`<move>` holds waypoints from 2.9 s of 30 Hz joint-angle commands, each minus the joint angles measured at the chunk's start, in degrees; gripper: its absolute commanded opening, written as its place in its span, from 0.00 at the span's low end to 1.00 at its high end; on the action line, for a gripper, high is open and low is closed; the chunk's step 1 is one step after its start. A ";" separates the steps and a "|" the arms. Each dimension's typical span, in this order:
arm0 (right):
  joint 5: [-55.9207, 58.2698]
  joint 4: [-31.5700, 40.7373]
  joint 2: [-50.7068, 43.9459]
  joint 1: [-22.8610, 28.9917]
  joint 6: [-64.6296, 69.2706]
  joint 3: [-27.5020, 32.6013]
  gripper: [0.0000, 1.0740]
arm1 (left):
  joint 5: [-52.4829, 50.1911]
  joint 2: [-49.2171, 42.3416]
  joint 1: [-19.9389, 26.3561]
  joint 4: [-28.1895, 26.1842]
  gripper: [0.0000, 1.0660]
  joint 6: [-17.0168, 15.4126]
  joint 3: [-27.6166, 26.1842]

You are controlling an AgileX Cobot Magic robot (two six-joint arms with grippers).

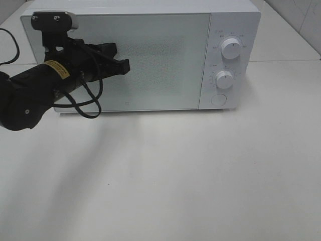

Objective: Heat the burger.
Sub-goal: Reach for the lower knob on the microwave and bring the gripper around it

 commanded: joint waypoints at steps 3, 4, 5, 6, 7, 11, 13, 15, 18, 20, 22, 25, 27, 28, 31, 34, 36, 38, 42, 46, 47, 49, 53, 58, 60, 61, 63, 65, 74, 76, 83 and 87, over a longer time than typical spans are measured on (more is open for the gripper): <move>-0.80 0.00 -1.72 -0.29 -0.46 0.06 0.64 | 2.92 1.83 -2.35 -3.55 0.00 2.46 -5.50; -0.80 0.00 -1.72 -0.29 -0.46 0.06 0.64 | 2.92 1.83 -2.35 -3.55 0.00 2.46 -5.50; -0.80 0.00 -1.72 -0.29 -0.46 0.06 0.64 | 3.27 2.35 -2.75 -4.13 0.00 2.92 -6.47; -0.80 0.00 -1.72 -0.29 -0.40 0.06 0.64 | 4.24 3.21 -3.44 -4.64 0.00 3.67 -8.31; -0.80 0.00 -1.72 -0.29 -0.40 0.06 0.64 | 4.24 3.21 -3.44 -4.64 0.00 3.67 -8.31; -0.80 0.00 -1.72 -0.29 -0.40 0.06 0.64 | 7.05 4.98 -5.10 -6.76 0.00 5.79 -12.38; -0.80 0.00 -1.72 -0.29 -0.40 0.06 0.64 | 7.68 5.79 -6.02 -8.42 0.00 7.39 -14.09; -0.80 0.00 -1.72 -0.29 -0.40 0.06 0.64 | 8.42 6.76 -6.93 -10.71 0.00 9.00 -16.10; -0.80 0.00 -1.72 -0.29 -0.40 0.06 0.64 | 10.26 8.54 -8.14 -13.98 0.00 11.92 -19.25; -0.80 0.00 -1.72 -0.29 -0.40 0.06 0.64 | 10.49 9.51 -8.82 -15.36 0.00 13.64 -20.97; -0.80 0.00 -1.72 -0.29 -0.40 0.06 0.64 | 10.83 10.60 -9.85 -17.48 0.00 15.58 -23.66; -0.80 0.00 -1.72 -0.29 -0.40 0.06 0.64 | 12.49 11.75 -10.03 -18.68 0.00 16.90 -26.24; -0.80 0.00 -1.72 -0.29 -0.40 0.06 0.64 | 14.15 12.43 -10.03 -18.85 0.00 17.25 -27.85; -0.80 0.00 -1.72 -0.29 -0.40 0.06 0.64 | 14.15 12.43 -10.03 -18.85 0.00 17.25 -27.85; -0.80 0.00 -1.72 -0.29 -0.40 0.06 0.64 | 14.95 12.89 -10.03 -18.91 0.00 17.48 -29.34; -0.80 0.00 -1.72 -0.23 -0.40 0.06 0.64 | 15.76 12.55 -10.20 -18.91 0.00 17.48 -29.39; -0.80 0.00 -1.72 -0.23 -0.40 0.06 0.64 | 17.48 11.97 -10.66 -19.08 0.00 17.93 -29.39; -0.80 0.00 -1.72 -0.23 -0.40 0.06 0.64 | 18.45 11.46 -11.17 -19.14 0.00 18.16 -29.34; -0.80 0.00 -1.72 -0.23 -0.40 0.06 0.64 | 18.96 8.31 -14.61 -24.18 0.00 24.87 -28.25; -0.80 0.00 -1.72 -0.17 -0.46 0.06 0.64 | 19.14 6.30 -16.84 -29.79 0.00 30.77 -27.04; -0.80 0.00 -1.72 -0.17 -0.46 0.06 0.64 | 19.14 4.64 -18.28 -35.01 0.02 35.64 -25.84; -0.80 0.00 -1.72 -0.17 -0.46 0.06 0.64 | 19.25 3.78 -18.79 -37.99 0.04 38.22 -25.32; -0.80 0.00 -1.72 -0.17 -0.46 0.06 0.64 | 24.18 -0.06 -20.57 -49.10 0.36 52.20 -22.92; -0.80 0.00 -1.72 -0.17 -0.40 0.06 0.64 | 32.31 -3.55 -20.68 -59.42 0.96 60.28 -20.97; -0.80 0.00 -1.72 -0.17 -0.40 0.06 0.64 | 33.58 -4.35 -20.68 -61.82 0.95 61.48 -20.40; -0.80 0.00 -1.72 -0.17 -0.40 0.06 0.64 | 35.41 -5.61 -20.68 -65.83 0.94 64.00 -19.31; -0.80 0.00 -1.72 -0.17 -0.40 0.06 0.64 | 36.33 -6.30 -20.68 -68.01 0.94 65.60 -18.68; -0.80 0.00 -1.72 -0.17 -0.40 0.06 0.64 | 37.30 -9.40 -20.68 -76.78 0.94 75.40 -15.30; -0.80 0.00 -1.72 -0.17 -0.40 0.06 0.64 | 34.89 -16.79 -19.31 -99.06 0.94 99.98 -8.54; -0.80 0.00 -1.72 -0.17 -0.40 0.06 0.64 | 32.77 -19.65 -18.85 -102.67 0.94 106.11 -6.19; -0.80 0.00 -1.72 -0.17 -0.40 0.06 0.64 | 32.49 -24.41 -18.85 -102.67 0.94 107.49 -3.27; -0.80 0.00 -1.72 -0.17 -0.40 0.06 0.64 | 32.72 -24.58 -18.85 -102.67 0.94 109.66 -1.66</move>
